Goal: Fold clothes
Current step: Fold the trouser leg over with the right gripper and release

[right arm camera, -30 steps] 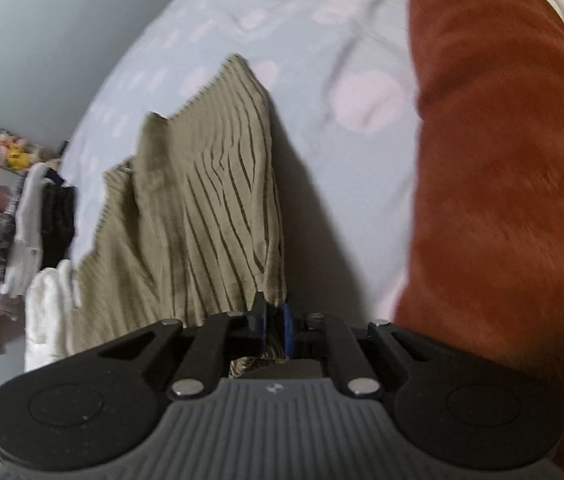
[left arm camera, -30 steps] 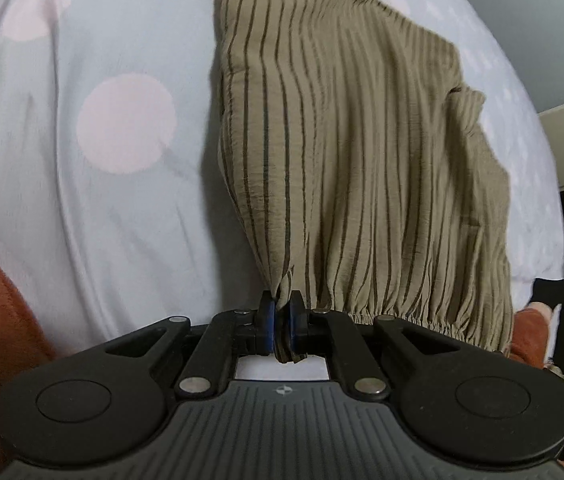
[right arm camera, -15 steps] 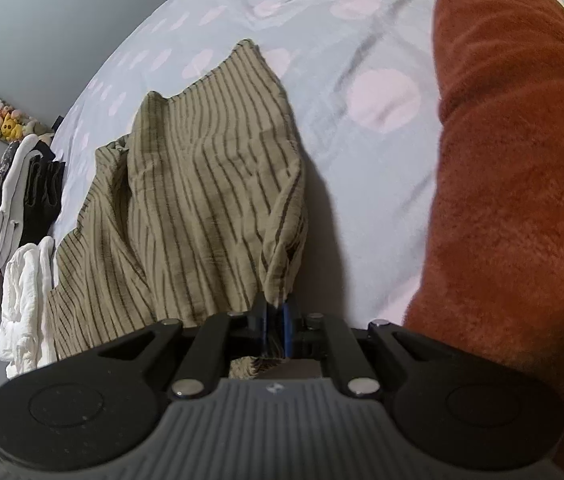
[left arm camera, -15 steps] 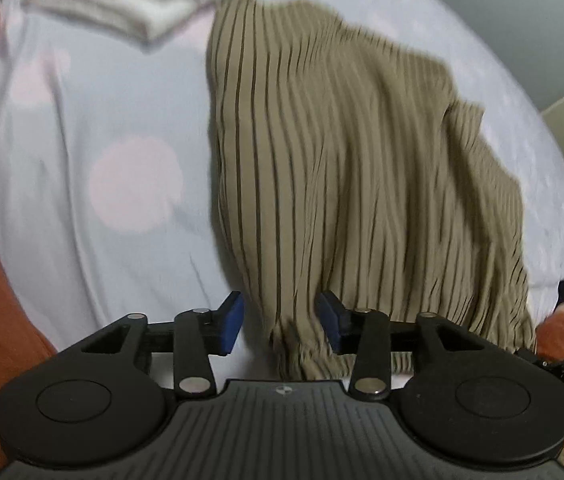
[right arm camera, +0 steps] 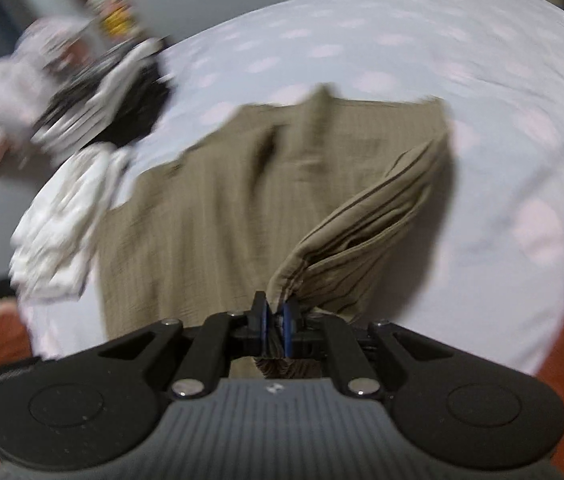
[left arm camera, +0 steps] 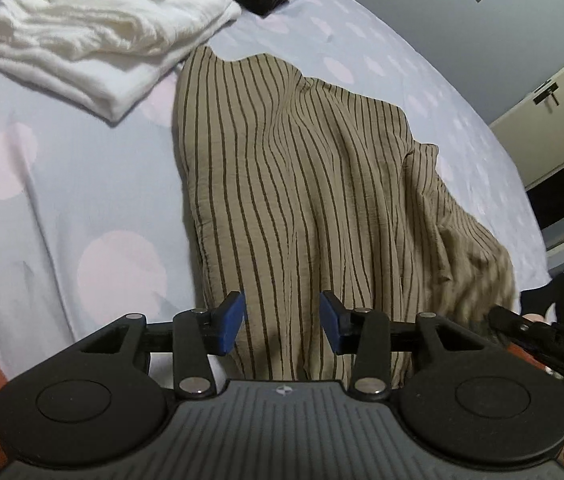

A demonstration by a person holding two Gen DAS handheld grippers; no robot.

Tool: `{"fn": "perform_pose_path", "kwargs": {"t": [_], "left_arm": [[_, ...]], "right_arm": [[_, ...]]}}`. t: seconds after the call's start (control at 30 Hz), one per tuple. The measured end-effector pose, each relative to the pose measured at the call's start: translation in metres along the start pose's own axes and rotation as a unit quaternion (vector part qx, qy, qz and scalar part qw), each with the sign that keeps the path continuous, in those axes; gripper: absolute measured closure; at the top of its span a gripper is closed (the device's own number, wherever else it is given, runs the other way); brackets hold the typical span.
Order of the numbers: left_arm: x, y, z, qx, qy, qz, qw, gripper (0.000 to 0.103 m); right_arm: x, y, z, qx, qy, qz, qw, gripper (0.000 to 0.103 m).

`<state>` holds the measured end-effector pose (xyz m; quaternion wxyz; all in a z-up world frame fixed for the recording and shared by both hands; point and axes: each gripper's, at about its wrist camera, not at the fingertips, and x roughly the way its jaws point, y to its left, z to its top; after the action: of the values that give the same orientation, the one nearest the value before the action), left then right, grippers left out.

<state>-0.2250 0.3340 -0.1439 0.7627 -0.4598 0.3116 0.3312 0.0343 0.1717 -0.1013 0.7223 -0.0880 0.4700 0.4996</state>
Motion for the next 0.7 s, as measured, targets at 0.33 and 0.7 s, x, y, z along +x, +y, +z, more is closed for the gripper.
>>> {"fn": "perform_pose_path", "kwargs": {"t": [0.33, 0.7], "left_arm": [[0.001, 0.022, 0.005, -0.024, 0.006, -0.024, 0.9994, 0.055], [0.008, 0.026, 0.003, -0.027, 0.018, -0.015, 0.9993, 0.055]], "right_arm": [[0.045, 0.085, -0.02, -0.147, 0.102, 0.081, 0.98, 0.094], [0.106, 0.119, -0.067, -0.209, 0.226, 0.081, 0.948, 0.094]]}}
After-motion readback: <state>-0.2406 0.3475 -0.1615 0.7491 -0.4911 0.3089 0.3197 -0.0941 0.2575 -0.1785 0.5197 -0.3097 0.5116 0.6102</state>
